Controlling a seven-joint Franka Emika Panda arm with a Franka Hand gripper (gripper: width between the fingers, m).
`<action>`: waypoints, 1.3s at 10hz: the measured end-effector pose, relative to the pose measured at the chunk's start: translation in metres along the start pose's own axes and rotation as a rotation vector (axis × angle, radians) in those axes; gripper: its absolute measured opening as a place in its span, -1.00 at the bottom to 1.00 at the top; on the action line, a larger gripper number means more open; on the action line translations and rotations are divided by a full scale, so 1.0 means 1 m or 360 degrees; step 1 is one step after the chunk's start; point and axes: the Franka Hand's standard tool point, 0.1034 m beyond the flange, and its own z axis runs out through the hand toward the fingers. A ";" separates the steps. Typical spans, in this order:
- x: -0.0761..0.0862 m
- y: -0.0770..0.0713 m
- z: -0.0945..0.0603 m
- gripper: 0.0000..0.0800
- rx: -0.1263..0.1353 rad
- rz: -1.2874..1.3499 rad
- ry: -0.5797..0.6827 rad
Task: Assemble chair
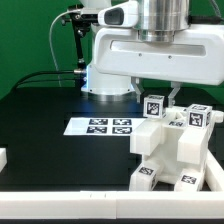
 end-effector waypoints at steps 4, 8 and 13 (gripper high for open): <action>0.002 -0.001 0.000 -0.29 0.0004 -0.0002 0.0014; 0.002 -0.002 0.000 -0.29 0.0011 0.0095 0.0011; 0.001 -0.003 0.000 -0.29 0.0018 0.0586 0.0006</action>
Offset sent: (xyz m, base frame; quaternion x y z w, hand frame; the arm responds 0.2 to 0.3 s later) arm 0.0007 -0.0003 -0.0027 0.0029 0.0014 0.0011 1.0000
